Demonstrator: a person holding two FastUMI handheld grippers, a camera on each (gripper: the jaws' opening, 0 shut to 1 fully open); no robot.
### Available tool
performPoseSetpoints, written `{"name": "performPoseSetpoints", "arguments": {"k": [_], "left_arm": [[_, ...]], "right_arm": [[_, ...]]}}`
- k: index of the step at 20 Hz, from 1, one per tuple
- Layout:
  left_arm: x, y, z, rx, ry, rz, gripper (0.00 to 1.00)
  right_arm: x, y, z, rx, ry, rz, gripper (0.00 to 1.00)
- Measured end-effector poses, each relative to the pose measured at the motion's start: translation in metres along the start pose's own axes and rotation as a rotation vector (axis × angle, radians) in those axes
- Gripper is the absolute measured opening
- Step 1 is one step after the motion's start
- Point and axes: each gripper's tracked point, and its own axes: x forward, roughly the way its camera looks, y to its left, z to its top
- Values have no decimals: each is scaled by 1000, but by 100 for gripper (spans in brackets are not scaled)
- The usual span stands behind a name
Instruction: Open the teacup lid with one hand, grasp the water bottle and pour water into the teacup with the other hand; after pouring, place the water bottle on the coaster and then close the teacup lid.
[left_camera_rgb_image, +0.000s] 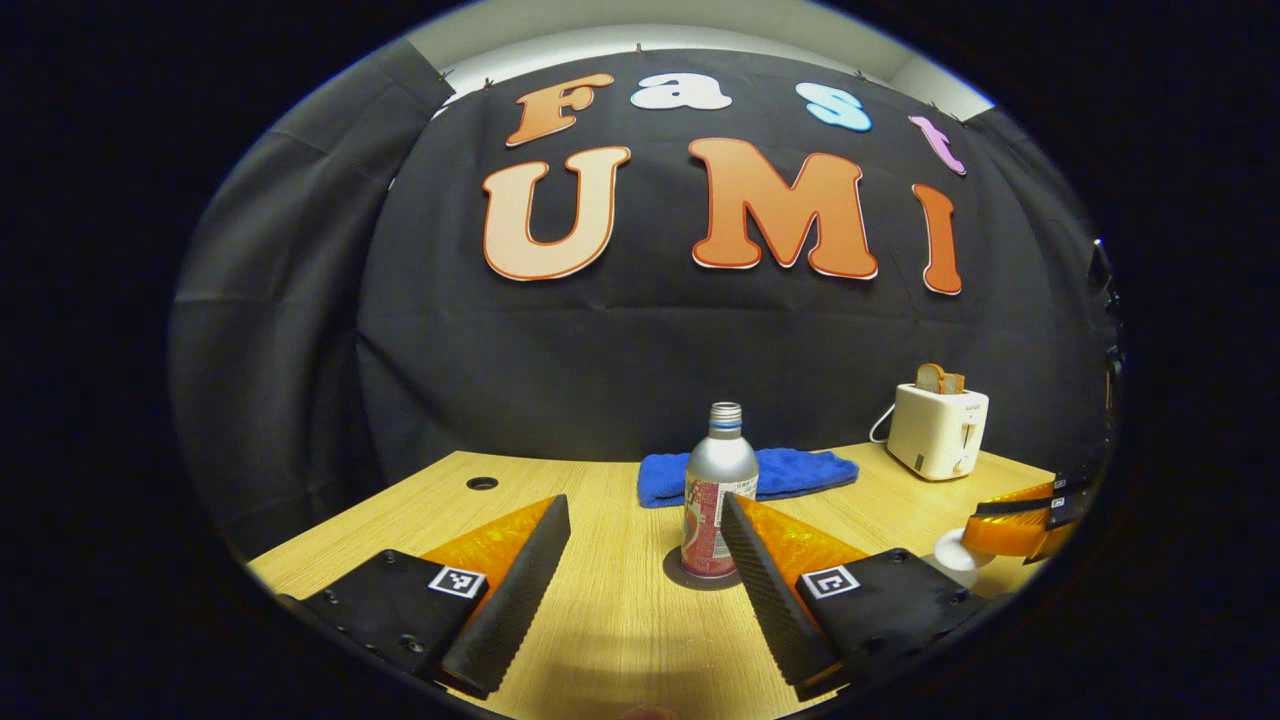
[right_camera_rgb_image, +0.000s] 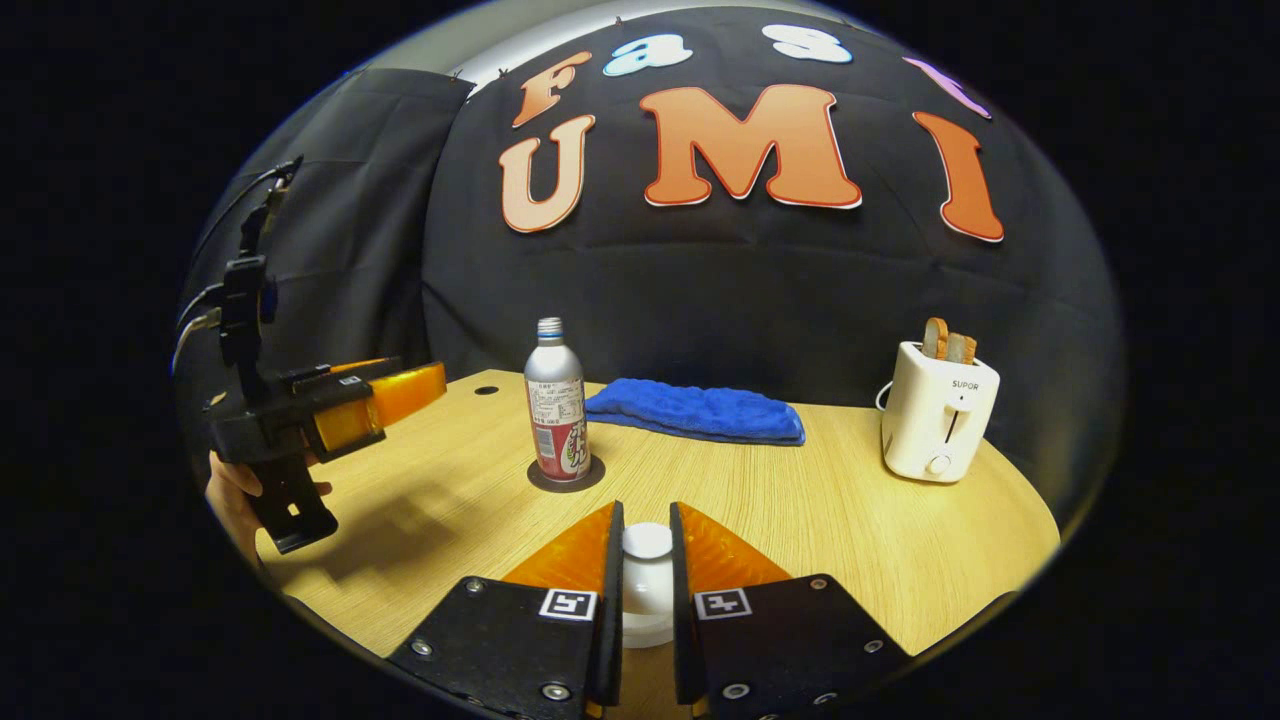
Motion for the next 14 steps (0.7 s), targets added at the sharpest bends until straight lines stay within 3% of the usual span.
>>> {"name": "performPoseSetpoints", "arguments": {"k": [14], "left_arm": [[-27, -3, 2, 16, -29, -1, 99]], "right_arm": [[11, 6, -31, -25, 41, -1, 22]]}}
